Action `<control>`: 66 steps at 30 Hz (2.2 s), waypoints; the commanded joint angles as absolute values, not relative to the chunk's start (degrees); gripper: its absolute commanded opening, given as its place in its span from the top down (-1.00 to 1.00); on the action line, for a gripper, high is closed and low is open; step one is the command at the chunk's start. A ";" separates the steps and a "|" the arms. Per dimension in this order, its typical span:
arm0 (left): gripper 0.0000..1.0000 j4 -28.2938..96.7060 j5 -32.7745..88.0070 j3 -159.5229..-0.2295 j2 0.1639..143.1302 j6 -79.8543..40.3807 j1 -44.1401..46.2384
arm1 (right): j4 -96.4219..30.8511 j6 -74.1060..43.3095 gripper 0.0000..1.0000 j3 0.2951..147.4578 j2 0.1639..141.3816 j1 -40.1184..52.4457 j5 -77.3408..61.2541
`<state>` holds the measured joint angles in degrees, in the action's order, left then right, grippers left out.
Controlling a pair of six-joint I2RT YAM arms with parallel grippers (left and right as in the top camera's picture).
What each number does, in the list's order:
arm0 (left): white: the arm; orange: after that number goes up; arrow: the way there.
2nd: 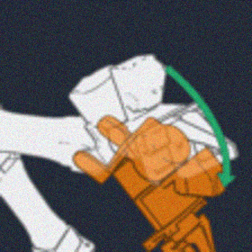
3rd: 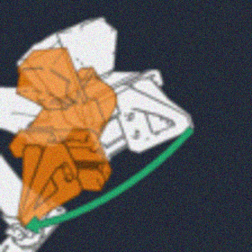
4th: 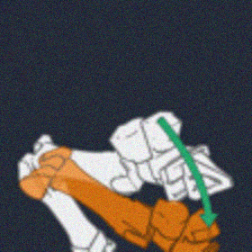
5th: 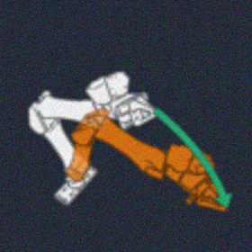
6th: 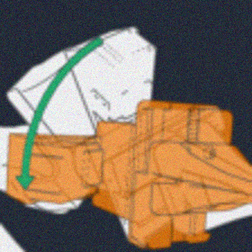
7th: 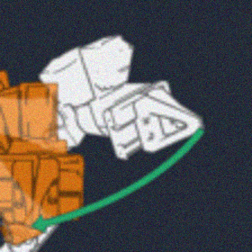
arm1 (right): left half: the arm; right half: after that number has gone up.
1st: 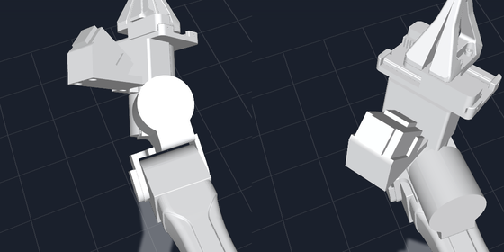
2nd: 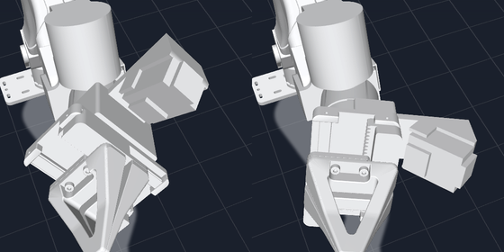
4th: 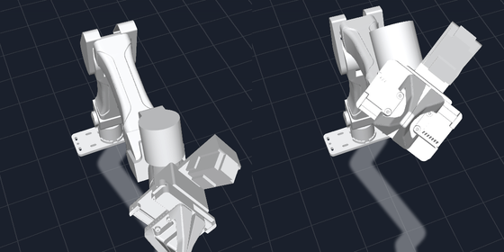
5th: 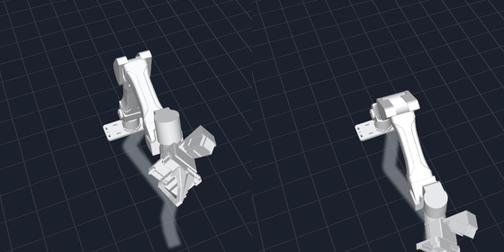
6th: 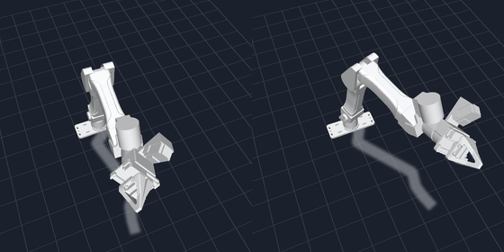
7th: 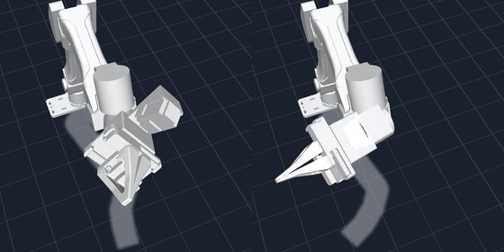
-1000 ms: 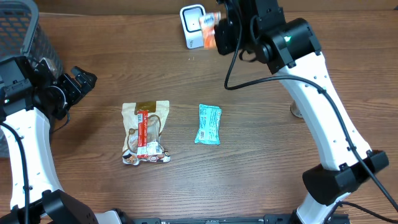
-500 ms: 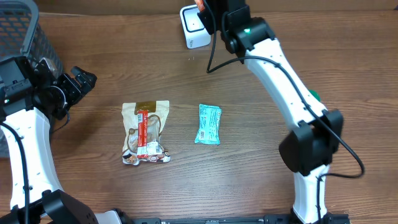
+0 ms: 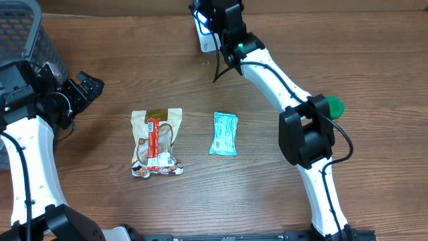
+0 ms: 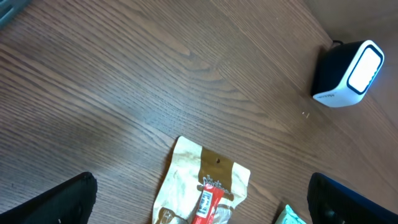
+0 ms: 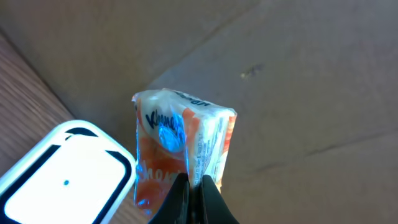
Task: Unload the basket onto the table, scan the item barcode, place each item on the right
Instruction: 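Lift the Kleenex pack and hold it at the scanner window, then carry the pack right, set it down near the jar, release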
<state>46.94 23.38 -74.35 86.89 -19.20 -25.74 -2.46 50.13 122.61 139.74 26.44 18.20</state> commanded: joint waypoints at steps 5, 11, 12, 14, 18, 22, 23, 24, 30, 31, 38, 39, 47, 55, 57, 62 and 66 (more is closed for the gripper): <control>-0.99 46.87 23.35 -74.72 85.95 -19.49 -25.80 | -0.47 60.84 0.93 123.35 145.49 26.76 19.73; -0.99 46.85 23.35 -74.72 85.95 -19.51 -25.80 | 0.78 61.82 0.92 123.35 146.61 26.76 19.88; -0.99 46.85 23.35 -74.72 85.95 -19.51 -25.80 | 1.30 61.84 0.92 123.35 146.61 26.76 20.23; -0.99 46.85 23.35 -74.72 85.95 -19.51 -25.80 | 2.02 61.87 0.93 123.35 146.61 26.79 21.98; -0.99 46.85 23.35 -74.72 85.95 -19.49 -25.80 | 2.15 60.10 0.93 123.37 146.12 26.76 23.90; -0.99 46.85 23.35 -74.72 85.95 -19.49 -25.80 | 2.04 52.34 0.93 123.37 141.73 26.70 23.05; -0.99 46.85 23.35 -74.72 85.95 -19.51 -25.80 | 1.83 51.03 0.93 123.37 140.33 26.63 22.92; -0.99 46.85 23.35 -74.72 85.95 -19.51 -25.80 | 1.19 49.82 0.93 123.37 138.43 26.55 22.79; -1.00 46.85 23.35 -74.72 85.95 -19.49 -25.80 | -11.66 39.38 0.93 123.37 124.60 26.50 21.69; -0.99 46.85 23.35 -74.72 85.95 -19.51 -25.80 | -15.18 37.45 0.93 123.37 122.23 26.50 21.28; -0.99 46.85 23.35 -74.72 85.95 -19.51 -25.80 | -40.93 17.76 0.93 123.37 107.02 25.69 19.57; -0.99 46.85 23.35 -74.72 85.95 -19.51 -25.80 | -43.97 14.52 0.93 123.37 105.71 25.21 18.39; -0.99 46.85 23.35 -74.72 85.95 -19.51 -25.80 | -72.27 -0.30 0.93 121.01 103.94 19.66 13.47; -0.99 46.85 23.35 -74.72 85.95 -19.49 -25.80 | -72.84 -3.51 0.93 101.67 103.96 13.74 11.35; -0.99 46.85 23.35 -74.72 85.95 -19.51 -25.80 | -69.56 -3.51 0.93 96.40 103.96 12.60 11.42; -0.99 46.87 23.35 -74.72 85.95 -19.51 -25.80 | -58.65 -3.42 0.93 85.49 103.96 10.46 11.46; -0.99 46.85 23.35 -74.72 85.95 -19.51 -25.80 | -51.40 -3.42 0.93 79.22 103.96 9.56 11.46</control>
